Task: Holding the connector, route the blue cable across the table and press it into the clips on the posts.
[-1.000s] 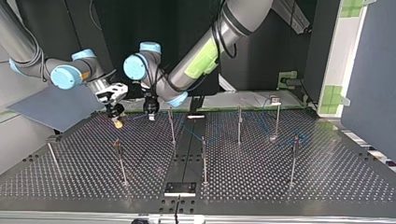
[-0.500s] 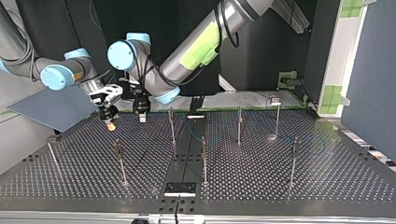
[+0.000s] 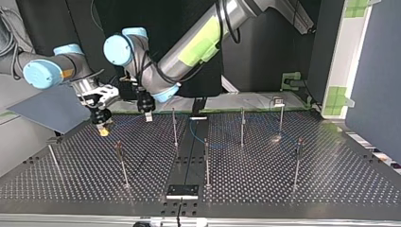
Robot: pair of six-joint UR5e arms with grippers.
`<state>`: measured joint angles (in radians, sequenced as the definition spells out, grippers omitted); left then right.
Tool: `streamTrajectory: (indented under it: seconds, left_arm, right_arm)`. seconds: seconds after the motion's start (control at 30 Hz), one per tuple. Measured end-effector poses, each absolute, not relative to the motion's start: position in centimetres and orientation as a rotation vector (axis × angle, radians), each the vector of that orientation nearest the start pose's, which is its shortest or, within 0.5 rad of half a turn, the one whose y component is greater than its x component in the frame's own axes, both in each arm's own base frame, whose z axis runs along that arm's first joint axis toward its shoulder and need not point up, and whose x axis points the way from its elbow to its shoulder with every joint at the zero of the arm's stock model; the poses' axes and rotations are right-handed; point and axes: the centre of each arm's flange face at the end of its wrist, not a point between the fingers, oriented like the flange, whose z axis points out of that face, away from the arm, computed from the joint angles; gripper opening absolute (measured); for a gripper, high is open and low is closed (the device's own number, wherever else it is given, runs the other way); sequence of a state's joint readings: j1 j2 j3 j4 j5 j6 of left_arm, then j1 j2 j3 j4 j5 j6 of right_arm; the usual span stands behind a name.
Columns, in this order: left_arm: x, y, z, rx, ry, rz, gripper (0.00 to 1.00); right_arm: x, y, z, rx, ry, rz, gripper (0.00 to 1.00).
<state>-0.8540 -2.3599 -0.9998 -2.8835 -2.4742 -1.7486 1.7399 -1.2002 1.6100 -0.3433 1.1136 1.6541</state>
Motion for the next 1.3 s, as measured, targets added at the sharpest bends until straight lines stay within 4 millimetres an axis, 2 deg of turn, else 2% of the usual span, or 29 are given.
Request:
streamTrajectory:
  seconds: [0.2, 0.63, 0.93, 1.3]
  left_arm:
    - [45.1, -59.8, 29.3, -0.22, 1.521, -0.116, 0.01]
    - [44.9, -59.0, 33.5, -0.171, 1.489, -0.071, 0.01]
    - [44.9, -59.1, 35.0, -0.104, 1.475, -0.045, 0.01]
    - [45.6, -59.7, 37.8, -0.065, 1.432, -0.024, 0.01]
  right_arm:
    - [27.6, -55.2, 31.7, 1.67, -0.947, 1.703, 0.0]
    - [27.8, -54.5, 34.0, 1.656, -0.894, 1.749, 0.0]
    - [27.6, -54.1, 36.5, 1.618, -0.846, 1.815, 0.0]
    - [26.7, -54.7, 37.8, 1.552, -0.848, 1.874, 0.0]
